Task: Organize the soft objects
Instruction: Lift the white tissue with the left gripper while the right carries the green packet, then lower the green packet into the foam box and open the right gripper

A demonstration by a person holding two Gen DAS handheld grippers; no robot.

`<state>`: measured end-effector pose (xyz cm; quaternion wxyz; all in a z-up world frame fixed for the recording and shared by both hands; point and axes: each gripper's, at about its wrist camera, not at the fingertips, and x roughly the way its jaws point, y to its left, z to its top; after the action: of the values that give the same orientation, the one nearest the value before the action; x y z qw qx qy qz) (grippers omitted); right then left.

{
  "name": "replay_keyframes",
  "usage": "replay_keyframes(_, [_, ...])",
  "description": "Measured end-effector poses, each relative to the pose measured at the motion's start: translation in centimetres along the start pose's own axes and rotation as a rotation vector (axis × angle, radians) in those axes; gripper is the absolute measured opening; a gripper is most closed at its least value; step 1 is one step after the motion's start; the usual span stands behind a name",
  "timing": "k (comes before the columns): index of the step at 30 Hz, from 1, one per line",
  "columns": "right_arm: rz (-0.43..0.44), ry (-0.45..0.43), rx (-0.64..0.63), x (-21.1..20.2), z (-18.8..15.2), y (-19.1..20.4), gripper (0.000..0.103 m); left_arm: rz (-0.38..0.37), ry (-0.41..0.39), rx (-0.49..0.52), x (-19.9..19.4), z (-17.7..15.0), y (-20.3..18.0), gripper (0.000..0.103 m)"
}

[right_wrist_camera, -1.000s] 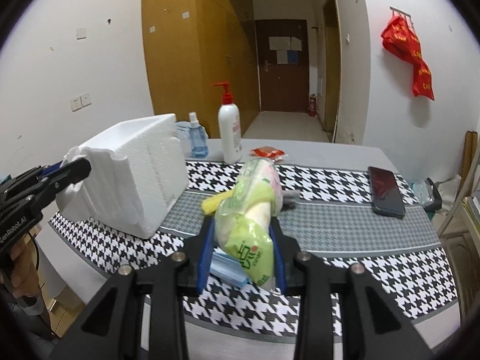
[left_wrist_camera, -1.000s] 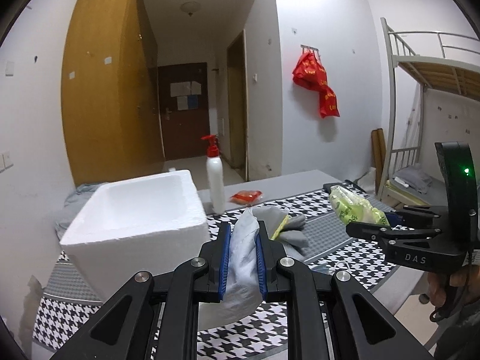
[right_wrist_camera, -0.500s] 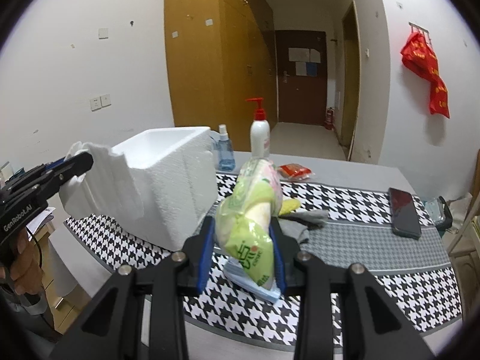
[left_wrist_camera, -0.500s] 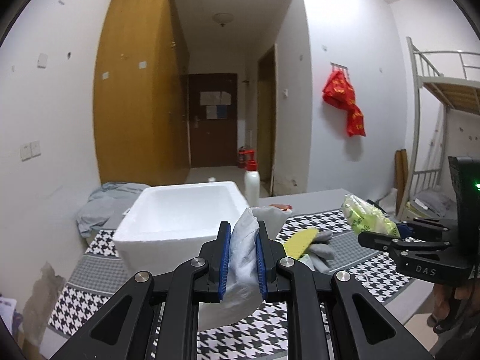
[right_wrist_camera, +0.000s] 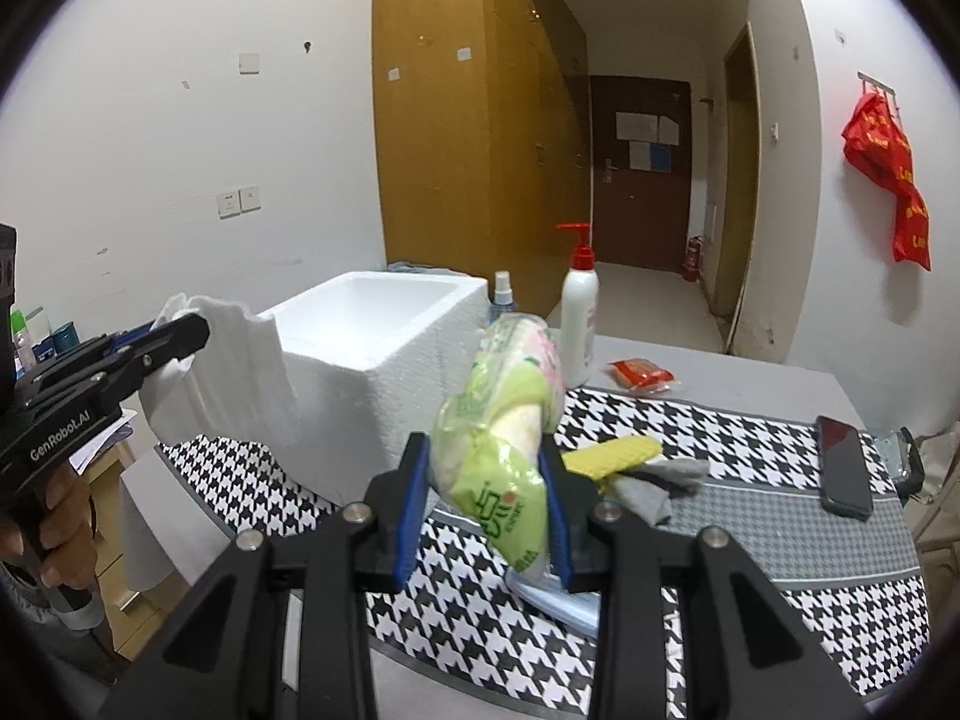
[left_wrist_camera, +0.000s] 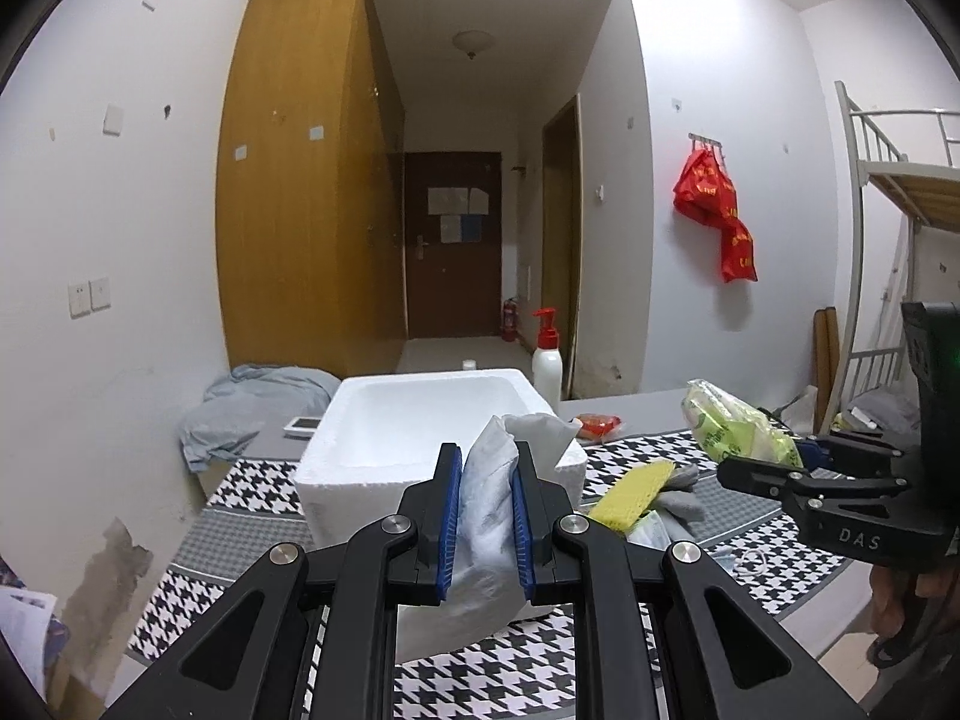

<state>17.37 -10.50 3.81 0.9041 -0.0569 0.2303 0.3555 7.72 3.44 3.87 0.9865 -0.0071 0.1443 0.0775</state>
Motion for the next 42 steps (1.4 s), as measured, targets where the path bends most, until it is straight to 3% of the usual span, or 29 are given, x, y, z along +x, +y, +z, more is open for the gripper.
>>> replay_keyframes(27, [0.104,-0.052,-0.079,1.5,2.9,4.6,0.039,0.128,0.006,-0.070,-1.2,1.0,4.9,0.015])
replay_keyframes(42, [0.112,-0.046,-0.096,3.8,5.1,6.3,0.039,0.180,0.007,-0.087,-1.1,1.4,8.0,0.015])
